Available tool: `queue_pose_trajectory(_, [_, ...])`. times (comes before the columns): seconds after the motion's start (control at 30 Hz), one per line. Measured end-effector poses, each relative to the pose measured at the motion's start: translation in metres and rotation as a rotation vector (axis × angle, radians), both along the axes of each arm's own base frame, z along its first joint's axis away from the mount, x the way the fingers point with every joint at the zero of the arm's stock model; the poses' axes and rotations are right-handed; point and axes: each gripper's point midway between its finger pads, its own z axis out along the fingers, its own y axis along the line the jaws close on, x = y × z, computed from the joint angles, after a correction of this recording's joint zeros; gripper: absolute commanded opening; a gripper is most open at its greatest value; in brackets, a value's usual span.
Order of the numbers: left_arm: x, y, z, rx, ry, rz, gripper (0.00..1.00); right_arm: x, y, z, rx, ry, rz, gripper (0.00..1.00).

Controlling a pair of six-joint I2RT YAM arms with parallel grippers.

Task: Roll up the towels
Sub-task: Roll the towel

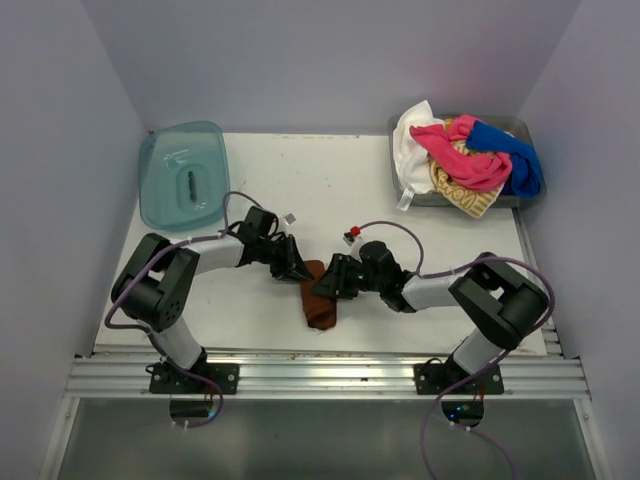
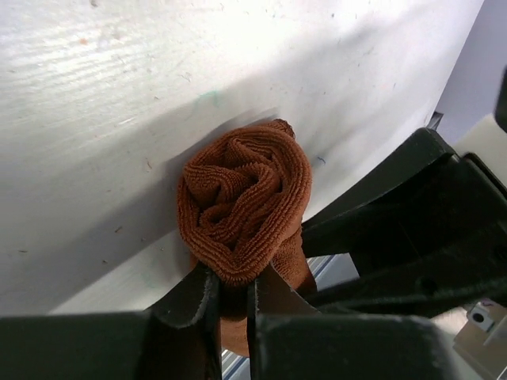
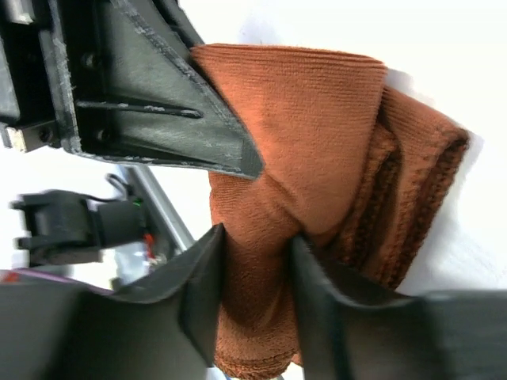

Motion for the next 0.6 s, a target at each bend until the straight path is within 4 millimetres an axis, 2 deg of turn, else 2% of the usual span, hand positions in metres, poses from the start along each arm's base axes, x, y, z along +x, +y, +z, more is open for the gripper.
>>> queue_pose_trajectory(0.13, [0.009, 0.007, 0.003, 0.002, -0.008, 0.037, 0.0, 0.01, 0.0, 0.011, -0.152, -0.06, 0.046, 0.59])
queue_pose_trajectory(0.3, [0.024, 0.029, 0.008, 0.026, -0.036, 0.137, 0.0, 0.036, -0.01, 0.033, -0.366, -0.189, 0.075, 0.61])
queue_pose_trajectory(0.43, [0.026, 0.049, 0.006, 0.052, -0.028, 0.234, 0.0, 0.055, -0.02, 0.058, -0.537, -0.311, 0.091, 0.61])
queue_pose_trajectory(0.5, [0.025, 0.054, 0.005, 0.059, -0.022, 0.269, 0.0, 0.054, -0.017, 0.07, -0.618, -0.38, 0.116, 0.61])
queue_pose_trajectory(0.57, [0.023, 0.057, 0.005, 0.063, -0.023, 0.3, 0.0, 0.045, -0.005, 0.078, -0.683, -0.444, 0.162, 0.64])
queue_pose_trajectory(0.6, [0.022, 0.058, 0.005, 0.065, -0.02, 0.318, 0.0, 0.038, 0.008, 0.081, -0.721, -0.49, 0.196, 0.64])
